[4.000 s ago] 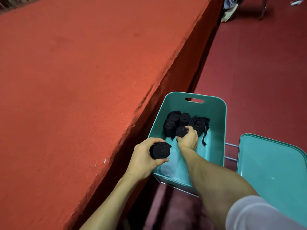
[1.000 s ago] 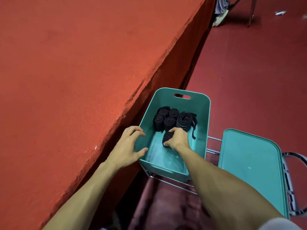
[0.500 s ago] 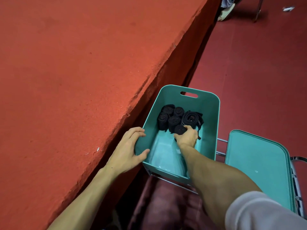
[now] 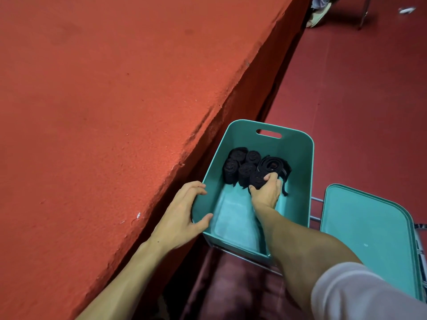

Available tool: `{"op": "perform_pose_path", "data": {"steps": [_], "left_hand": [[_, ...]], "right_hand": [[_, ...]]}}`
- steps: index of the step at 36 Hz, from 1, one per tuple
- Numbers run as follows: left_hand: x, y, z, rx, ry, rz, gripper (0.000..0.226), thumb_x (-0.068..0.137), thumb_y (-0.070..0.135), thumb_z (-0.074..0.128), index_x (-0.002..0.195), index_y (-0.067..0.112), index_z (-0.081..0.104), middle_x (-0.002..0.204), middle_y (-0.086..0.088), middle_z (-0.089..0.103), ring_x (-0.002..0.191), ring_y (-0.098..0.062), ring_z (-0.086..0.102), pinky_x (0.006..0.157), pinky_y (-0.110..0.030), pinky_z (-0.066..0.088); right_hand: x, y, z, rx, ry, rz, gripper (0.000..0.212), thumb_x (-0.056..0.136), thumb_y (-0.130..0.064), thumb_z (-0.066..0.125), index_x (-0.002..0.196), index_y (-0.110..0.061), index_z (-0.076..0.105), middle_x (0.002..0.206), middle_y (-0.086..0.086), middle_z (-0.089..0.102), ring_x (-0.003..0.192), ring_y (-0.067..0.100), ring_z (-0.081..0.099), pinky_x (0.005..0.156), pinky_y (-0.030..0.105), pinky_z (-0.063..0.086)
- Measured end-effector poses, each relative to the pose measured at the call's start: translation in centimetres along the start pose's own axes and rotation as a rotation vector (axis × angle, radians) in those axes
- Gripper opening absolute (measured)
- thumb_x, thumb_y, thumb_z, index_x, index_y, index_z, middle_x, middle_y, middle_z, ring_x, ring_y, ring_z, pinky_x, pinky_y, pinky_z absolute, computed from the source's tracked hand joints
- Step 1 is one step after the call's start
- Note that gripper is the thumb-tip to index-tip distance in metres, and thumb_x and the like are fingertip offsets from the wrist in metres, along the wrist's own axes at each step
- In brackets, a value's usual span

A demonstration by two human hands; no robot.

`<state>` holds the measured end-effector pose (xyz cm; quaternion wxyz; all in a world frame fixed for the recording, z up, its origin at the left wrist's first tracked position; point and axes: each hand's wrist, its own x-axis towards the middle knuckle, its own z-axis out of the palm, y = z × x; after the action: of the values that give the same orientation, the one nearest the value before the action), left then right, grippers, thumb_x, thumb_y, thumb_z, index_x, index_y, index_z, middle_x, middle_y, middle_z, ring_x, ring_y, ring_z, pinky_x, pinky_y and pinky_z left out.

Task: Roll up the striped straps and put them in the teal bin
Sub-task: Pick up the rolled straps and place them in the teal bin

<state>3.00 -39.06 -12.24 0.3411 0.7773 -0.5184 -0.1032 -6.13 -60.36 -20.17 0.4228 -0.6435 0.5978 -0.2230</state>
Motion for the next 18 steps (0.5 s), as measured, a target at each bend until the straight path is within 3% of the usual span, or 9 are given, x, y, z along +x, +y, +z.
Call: {"op": "perform_pose_path", "data": {"steps": [5,9,13,18], "left_hand": [[0.1,0.0,0.0,-0.014,0.002,0.006,0.047,0.079,0.040,0.063,0.116,0.013,0.053,0.131,0.004,0.047,0.123,-0.007,0.047,0.108,-0.013,0.028],[0.0,-0.2,0.0,-0.008,0.001,0.016,0.047,0.079,0.041,0.064,0.116,0.013,0.053,0.131,0.005,0.046,0.122,-0.010,0.048,0.108,-0.017,0.031],[0.1,-0.4,0.2,0.005,-0.009,0.010,0.048,0.079,0.044,0.063,0.117,0.016,0.052,0.131,0.008,0.043,0.122,-0.011,0.047,0.107,-0.020,0.033],[0.4,-0.1,0.2,0.072,-0.043,0.010,0.054,0.078,0.051,0.056,0.120,0.017,0.050,0.132,0.011,0.039,0.121,-0.013,0.045,0.106,-0.025,0.035]], "right_hand": [[0.3,0.4,-0.1,-0.018,-0.020,-0.032,0.045,0.078,-0.002,0.077,0.100,-0.016,0.041,0.115,0.008,0.046,0.093,0.025,0.046,0.084,0.038,0.041],[0.4,0.4,-0.4,-0.012,-0.036,-0.026,0.047,0.076,0.000,0.078,0.101,-0.015,0.041,0.114,0.008,0.045,0.092,0.022,0.042,0.081,0.029,0.034],[0.6,0.5,-1.2,-0.039,-0.065,-0.037,0.052,0.073,0.002,0.079,0.099,-0.017,0.039,0.110,0.007,0.044,0.091,0.024,0.046,0.082,0.033,0.041],[0.6,-0.3,-3.0,-0.080,-0.087,-0.067,0.049,0.077,-0.001,0.079,0.100,-0.015,0.039,0.113,0.004,0.039,0.093,0.021,0.041,0.076,0.030,0.033]]}}
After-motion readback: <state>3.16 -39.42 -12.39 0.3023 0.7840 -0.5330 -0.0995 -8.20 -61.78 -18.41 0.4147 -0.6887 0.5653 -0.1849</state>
